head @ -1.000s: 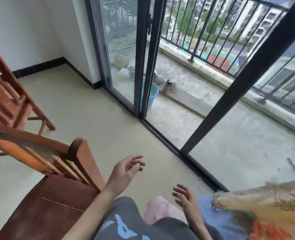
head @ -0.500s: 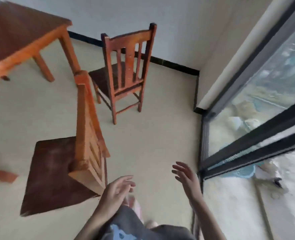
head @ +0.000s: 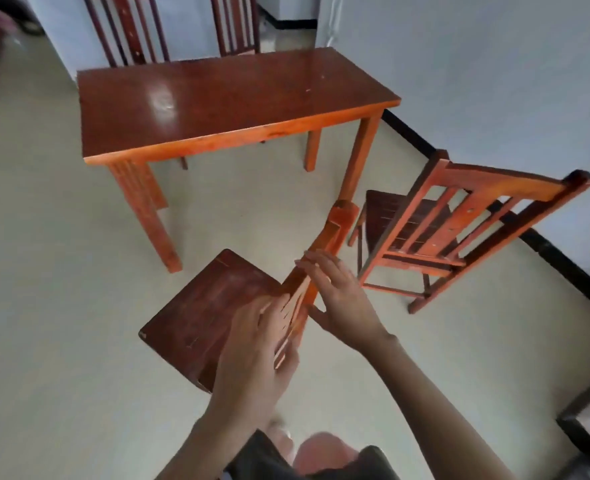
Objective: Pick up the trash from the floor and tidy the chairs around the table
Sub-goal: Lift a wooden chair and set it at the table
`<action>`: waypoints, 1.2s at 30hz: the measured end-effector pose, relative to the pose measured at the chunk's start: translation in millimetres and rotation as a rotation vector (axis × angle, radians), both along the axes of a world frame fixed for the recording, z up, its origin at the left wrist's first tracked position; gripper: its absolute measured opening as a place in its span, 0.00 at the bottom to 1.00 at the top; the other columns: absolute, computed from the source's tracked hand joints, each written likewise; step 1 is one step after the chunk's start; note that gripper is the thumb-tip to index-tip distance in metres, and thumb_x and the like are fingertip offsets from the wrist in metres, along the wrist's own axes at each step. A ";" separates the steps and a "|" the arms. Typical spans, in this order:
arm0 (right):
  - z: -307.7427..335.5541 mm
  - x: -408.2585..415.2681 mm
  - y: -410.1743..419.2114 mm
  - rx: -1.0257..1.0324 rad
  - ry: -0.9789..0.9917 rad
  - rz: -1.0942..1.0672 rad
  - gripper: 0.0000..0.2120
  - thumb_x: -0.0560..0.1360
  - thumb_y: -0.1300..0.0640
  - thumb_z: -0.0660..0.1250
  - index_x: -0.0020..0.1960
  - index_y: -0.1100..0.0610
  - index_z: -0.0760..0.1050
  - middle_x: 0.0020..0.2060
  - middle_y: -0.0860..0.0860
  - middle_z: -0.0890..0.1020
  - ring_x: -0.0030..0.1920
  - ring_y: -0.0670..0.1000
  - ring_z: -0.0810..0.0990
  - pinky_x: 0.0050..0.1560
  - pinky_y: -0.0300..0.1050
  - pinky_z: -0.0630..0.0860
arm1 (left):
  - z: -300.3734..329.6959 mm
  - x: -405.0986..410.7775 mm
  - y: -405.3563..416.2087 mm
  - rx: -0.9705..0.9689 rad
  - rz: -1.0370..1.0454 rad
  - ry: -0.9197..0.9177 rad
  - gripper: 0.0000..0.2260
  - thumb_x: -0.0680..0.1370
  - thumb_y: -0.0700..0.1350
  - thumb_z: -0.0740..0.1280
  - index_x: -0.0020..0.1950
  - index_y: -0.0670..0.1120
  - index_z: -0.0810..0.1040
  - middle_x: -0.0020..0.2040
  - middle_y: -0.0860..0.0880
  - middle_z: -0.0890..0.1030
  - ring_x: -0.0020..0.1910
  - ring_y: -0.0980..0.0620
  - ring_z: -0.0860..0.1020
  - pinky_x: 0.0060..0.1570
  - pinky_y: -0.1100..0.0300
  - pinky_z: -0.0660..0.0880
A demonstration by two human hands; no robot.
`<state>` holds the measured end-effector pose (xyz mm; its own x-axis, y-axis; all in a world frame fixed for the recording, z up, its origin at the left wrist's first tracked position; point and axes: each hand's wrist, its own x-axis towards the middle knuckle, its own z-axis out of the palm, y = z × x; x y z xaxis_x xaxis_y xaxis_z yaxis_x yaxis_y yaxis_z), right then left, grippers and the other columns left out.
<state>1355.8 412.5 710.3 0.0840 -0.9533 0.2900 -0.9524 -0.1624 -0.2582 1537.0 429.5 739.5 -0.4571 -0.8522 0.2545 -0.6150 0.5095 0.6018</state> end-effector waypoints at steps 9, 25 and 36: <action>4.2 -44.5 -114.3 0.351 0.503 0.563 0.16 0.70 0.48 0.68 0.55 0.52 0.73 0.45 0.49 0.83 0.47 0.53 0.81 0.46 0.44 0.70 | -13.2 -34.5 -28.0 0.202 0.334 -0.762 0.21 0.75 0.55 0.62 0.64 0.49 0.61 0.52 0.51 0.80 0.48 0.52 0.81 0.49 0.63 0.75; -16.8 -79.9 -147.5 0.020 0.261 0.470 0.22 0.48 0.38 0.78 0.30 0.51 0.74 0.18 0.45 0.73 0.19 0.45 0.70 0.25 0.33 0.61 | -18.2 -49.7 -108.2 0.166 0.294 -0.758 0.17 0.73 0.51 0.65 0.60 0.51 0.71 0.52 0.50 0.82 0.50 0.46 0.79 0.44 0.59 0.69; -20.3 -41.6 -188.1 -0.064 0.166 0.335 0.23 0.51 0.37 0.78 0.32 0.53 0.75 0.21 0.44 0.77 0.20 0.46 0.74 0.28 0.34 0.70 | -17.8 -1.7 -203.7 0.061 0.141 -0.799 0.15 0.74 0.55 0.65 0.58 0.51 0.71 0.46 0.51 0.82 0.46 0.50 0.79 0.43 0.60 0.65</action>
<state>1314.2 224.4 690.0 0.4392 -0.8454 0.3039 -0.8716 -0.4830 -0.0842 1535.3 225.7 721.6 -0.3683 -0.9172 -0.1520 -0.9265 0.3757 -0.0221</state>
